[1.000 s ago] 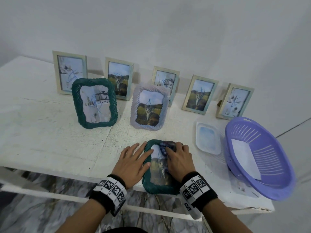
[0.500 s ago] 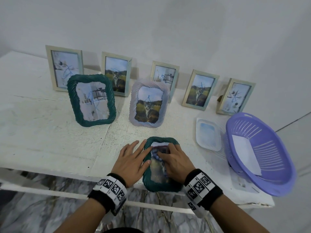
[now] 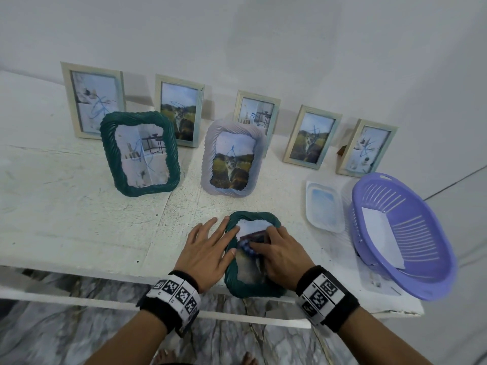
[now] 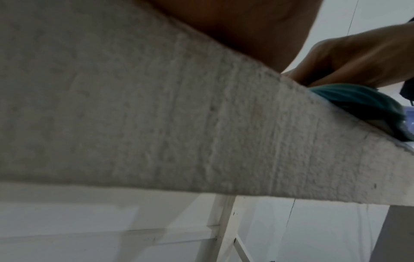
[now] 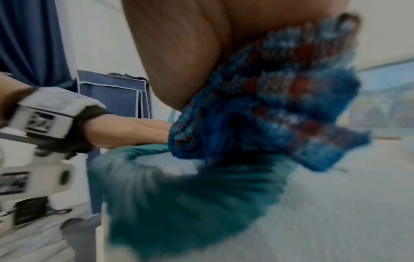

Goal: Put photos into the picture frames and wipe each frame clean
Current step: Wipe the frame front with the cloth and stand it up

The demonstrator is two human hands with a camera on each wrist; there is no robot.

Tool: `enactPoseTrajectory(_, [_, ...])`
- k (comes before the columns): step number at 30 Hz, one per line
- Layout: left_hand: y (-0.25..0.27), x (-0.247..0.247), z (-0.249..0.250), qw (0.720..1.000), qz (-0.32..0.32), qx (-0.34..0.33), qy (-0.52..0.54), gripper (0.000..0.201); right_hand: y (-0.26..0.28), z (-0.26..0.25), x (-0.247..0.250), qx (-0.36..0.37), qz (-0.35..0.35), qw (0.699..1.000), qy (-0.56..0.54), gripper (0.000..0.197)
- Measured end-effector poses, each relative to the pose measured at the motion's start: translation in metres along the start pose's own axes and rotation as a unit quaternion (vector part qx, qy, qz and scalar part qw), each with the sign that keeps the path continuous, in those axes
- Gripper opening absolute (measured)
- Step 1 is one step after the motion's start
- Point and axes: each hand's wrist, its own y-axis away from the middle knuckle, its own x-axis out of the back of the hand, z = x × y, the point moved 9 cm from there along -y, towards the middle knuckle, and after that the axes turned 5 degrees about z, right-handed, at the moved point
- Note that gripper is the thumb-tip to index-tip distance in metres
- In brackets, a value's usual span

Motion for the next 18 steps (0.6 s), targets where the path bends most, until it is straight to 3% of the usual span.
enactPoseTrajectory(5, [0.000,-0.001,0.000,1.000,-0.006,0.007,-0.001,0.052,-0.018,0.018,0.005,-0.102,-0.001,0.994,0.031,0.045])
enactPoseTrajectory(11, [-0.001,0.001,0.002,1.000,-0.005,0.007,0.005,0.050,0.019,-0.003,-0.004,-0.069,-0.026,0.997,-0.002,0.052])
enactPoseTrajectory(18, [0.000,0.001,0.002,1.000,-0.015,0.009,0.010,0.053,-0.012,0.026,0.010,-0.173,-0.004,0.984,0.049,0.043])
